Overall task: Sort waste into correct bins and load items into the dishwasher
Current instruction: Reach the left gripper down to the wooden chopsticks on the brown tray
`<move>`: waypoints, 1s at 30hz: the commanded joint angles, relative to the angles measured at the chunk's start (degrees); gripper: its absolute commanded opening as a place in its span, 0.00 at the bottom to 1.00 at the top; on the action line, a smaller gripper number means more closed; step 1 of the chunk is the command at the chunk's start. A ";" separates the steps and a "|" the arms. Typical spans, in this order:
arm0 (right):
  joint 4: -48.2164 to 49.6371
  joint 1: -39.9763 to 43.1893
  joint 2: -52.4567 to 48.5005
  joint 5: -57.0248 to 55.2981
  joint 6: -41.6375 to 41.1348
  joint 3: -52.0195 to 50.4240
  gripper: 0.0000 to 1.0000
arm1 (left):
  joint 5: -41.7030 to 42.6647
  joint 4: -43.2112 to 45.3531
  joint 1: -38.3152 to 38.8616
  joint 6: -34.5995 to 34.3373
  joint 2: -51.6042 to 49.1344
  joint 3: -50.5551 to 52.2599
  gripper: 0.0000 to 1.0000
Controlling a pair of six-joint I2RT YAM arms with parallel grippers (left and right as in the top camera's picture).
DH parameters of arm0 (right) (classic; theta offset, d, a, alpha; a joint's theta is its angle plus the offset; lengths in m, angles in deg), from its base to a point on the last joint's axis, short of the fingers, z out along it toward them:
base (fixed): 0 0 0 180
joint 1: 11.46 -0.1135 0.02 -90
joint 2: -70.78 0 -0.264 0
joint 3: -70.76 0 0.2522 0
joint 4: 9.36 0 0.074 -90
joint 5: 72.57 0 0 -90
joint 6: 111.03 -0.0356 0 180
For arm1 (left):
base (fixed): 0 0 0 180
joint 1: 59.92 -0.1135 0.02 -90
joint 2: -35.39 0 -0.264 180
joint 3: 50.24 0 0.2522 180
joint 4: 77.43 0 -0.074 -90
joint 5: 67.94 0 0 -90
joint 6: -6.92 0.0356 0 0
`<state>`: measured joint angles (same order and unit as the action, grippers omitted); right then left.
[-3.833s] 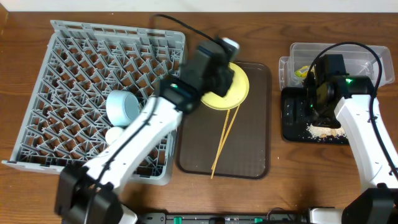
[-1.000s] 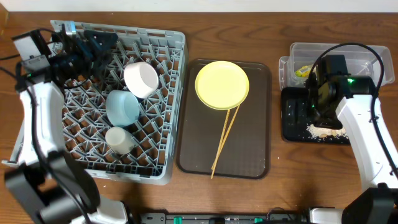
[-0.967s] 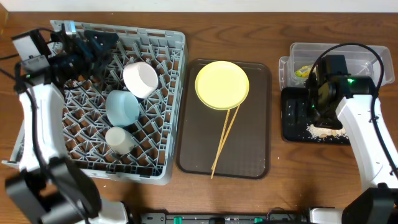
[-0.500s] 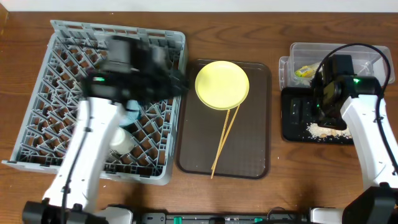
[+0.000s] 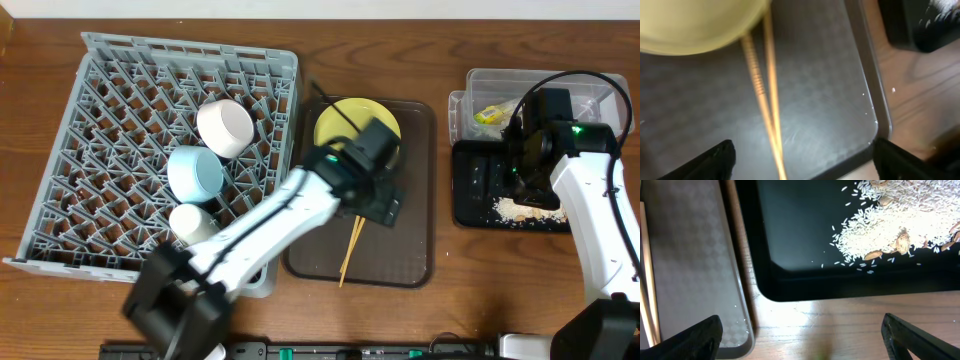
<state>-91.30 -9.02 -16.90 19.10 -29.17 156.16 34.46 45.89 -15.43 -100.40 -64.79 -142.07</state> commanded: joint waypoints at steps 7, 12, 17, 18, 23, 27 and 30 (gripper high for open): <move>-0.17 0.07 1.11 -0.11 -0.59 0.52 0.99 | -1.97 2.14 2.73 0.79 -10.25 1.09 0.80; -0.17 0.07 1.11 -0.11 -0.59 0.52 0.99 | -2.34 2.10 2.73 0.81 -11.41 1.09 0.81; -0.20 0.07 1.11 -0.11 -0.59 0.52 0.99 | -6.58 1.81 2.69 0.81 -11.41 1.09 0.80; -0.22 0.07 1.11 -0.11 -0.59 0.52 0.99 | -6.62 1.66 2.69 0.79 -11.41 1.11 0.80; -0.22 0.07 1.11 -0.11 -0.59 0.52 0.99 | -6.71 1.73 2.69 0.76 -11.45 2.23 0.77; -0.22 0.07 1.11 -0.11 -0.59 0.52 0.99 | -6.67 2.78 2.69 0.76 -11.54 4.07 0.76; -0.24 0.07 1.11 -0.11 -0.59 0.52 0.99 | -6.67 3.89 2.69 0.74 -11.54 5.73 0.75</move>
<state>-91.44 -9.02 -16.90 19.08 -29.15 156.16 29.08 49.28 -12.61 -99.72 -75.63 -138.02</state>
